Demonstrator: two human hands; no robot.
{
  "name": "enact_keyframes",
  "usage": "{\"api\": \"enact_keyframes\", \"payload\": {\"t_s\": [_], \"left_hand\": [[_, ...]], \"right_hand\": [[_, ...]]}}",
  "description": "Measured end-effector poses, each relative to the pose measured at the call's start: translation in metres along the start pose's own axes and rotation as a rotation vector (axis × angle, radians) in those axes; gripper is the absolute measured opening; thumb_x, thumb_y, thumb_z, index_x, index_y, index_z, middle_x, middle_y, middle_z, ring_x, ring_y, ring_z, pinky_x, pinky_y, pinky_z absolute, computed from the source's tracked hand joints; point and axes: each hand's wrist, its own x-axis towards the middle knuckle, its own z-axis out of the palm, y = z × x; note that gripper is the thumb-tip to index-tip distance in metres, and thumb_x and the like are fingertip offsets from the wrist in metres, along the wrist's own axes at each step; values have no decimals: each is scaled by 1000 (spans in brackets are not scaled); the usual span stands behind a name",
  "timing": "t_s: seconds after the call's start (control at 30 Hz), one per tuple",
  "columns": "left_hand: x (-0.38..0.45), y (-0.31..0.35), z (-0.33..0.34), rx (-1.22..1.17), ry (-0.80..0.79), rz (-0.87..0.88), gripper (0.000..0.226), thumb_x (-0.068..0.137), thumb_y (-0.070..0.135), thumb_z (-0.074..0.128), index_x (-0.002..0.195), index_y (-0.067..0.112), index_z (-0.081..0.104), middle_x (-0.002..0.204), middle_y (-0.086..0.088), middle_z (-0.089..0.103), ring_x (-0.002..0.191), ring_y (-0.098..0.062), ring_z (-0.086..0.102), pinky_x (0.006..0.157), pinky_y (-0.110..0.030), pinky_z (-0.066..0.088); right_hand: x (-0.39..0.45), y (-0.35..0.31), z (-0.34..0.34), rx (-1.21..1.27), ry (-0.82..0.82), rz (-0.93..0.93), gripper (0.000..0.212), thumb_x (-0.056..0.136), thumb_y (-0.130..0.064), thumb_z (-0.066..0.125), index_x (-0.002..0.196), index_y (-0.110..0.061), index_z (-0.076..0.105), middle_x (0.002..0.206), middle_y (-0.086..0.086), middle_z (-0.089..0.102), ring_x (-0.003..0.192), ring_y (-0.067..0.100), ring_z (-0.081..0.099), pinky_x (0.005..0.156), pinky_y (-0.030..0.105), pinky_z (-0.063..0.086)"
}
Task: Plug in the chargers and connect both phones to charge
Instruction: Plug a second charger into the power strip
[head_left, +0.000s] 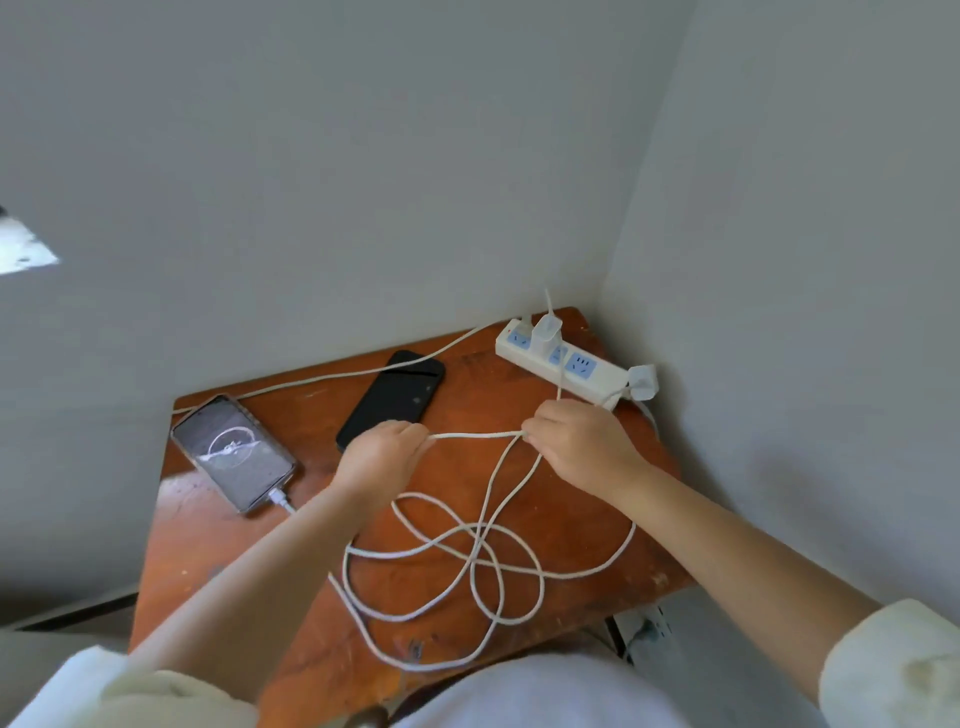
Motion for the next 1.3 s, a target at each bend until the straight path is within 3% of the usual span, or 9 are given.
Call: {"api": "enact_keyframes", "payload": {"t_s": [0.13, 0.3, 0.4, 0.57, 0.67, 0.77, 0.9, 1.03, 1.3], "left_hand": [[-26, -27, -3, 367, -346, -19, 37, 96, 13, 42, 132, 18, 44, 128, -4, 57, 118, -21, 52, 90, -29, 47], [-68, -57, -5, 617, -532, -66, 30, 93, 9, 42, 120, 14, 56, 123, -7, 58, 117, -26, 48, 90, -34, 45], [-89, -64, -3, 560, -472, -126, 33, 95, 15, 41, 126, 17, 53, 130, -7, 54, 121, -26, 43, 99, -34, 39], [-98, -48, 7, 401, -369, -165, 39, 92, 12, 44, 130, 17, 47, 132, -5, 51, 125, -25, 39, 109, -36, 28], [-90, -28, 15, 306, -345, -123, 38, 93, 13, 42, 131, 15, 45, 135, -5, 47, 127, -25, 35, 111, -37, 26], [-76, -5, 21, 217, -369, -71, 39, 96, 18, 39, 135, 14, 41, 142, -5, 41, 133, -24, 31, 114, -38, 22], [-51, 15, 23, 161, -350, -38, 38, 98, 24, 36, 134, 16, 42, 141, -4, 42, 132, -22, 33, 113, -36, 26], [-30, 24, 25, 118, -339, -32, 39, 99, 27, 34, 136, 17, 40, 143, -2, 42, 134, -20, 33, 112, -33, 29], [11, 35, 34, 48, -319, -94, 40, 99, 30, 33, 136, 17, 40, 143, -2, 43, 135, -19, 33, 112, -33, 29]], "right_hand": [[-12, -32, 33, 55, -136, -49, 13, 63, 5, 77, 62, -5, 67, 53, 9, 64, 46, 22, 56, 37, 25, 50], [-2, -95, 59, 152, -268, -128, 8, 71, 5, 70, 77, -1, 71, 68, 14, 70, 58, 22, 62, 49, 24, 52], [-10, -105, 69, 140, -387, -16, 19, 82, 7, 58, 98, 3, 67, 95, 20, 69, 85, 31, 63, 72, 38, 57], [-42, -75, 39, 52, -170, 211, 34, 59, 12, 76, 91, 1, 70, 83, 16, 73, 76, 31, 67, 64, 41, 57], [-61, -47, 16, -181, -340, 454, 42, 80, -1, 62, 120, -9, 57, 123, 15, 59, 113, 33, 51, 93, 45, 43], [-71, -33, 10, -293, -568, 446, 43, 93, -7, 45, 135, -17, 40, 147, 9, 34, 133, 29, 28, 105, 41, 28], [-64, -22, 4, -351, -557, 281, 21, 87, -10, 58, 106, -8, 66, 125, 15, 59, 111, 32, 52, 91, 42, 41], [-57, -12, -4, -296, -414, 248, 25, 42, -8, 90, 62, -11, 74, 78, 11, 75, 68, 28, 69, 56, 34, 55], [-49, 26, 3, 32, -216, 615, 26, 90, -8, 54, 115, -2, 61, 120, 15, 62, 112, 28, 54, 94, 33, 45]]}}
